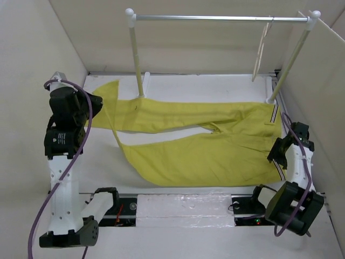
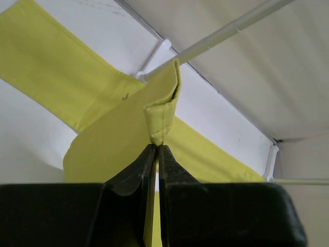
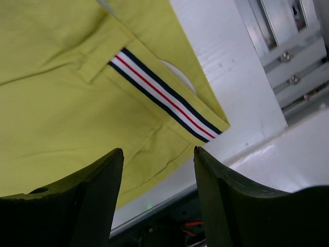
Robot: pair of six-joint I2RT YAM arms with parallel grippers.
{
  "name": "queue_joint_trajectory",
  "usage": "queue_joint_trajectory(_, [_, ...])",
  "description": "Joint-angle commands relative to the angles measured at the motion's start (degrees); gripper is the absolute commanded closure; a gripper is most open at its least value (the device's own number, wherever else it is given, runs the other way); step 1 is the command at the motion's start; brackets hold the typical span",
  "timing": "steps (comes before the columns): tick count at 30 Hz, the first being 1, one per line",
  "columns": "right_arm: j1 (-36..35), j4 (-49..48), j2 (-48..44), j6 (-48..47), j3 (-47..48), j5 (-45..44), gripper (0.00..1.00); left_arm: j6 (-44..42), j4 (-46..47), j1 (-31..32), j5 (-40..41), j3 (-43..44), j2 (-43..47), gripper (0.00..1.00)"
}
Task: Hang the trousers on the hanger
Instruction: Fold the trousers
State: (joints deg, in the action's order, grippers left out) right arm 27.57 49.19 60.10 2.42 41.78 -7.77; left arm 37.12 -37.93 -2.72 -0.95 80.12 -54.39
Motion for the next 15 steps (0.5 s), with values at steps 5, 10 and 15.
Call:
queue_joint_trajectory(5, [-4.43,-0.66,15.12,9.09,2.52,-4.18,0.4,-1.17,0.14,8.78,7.0,6.19,0.34,1.0])
queue_joint_trajectory(10, [-14.98,-11.03,25.83,11.37,1.02,1.53,0.46,-2.49,-1.35,13.09,11.05,6.98,0.52,1.0])
queue_joint_trajectory(15, [-28.32,-12.07,33.3,3.27,14.61,0.28,0.48,-2.58,-1.88,14.85,11.86,5.41,0.95,1.0])
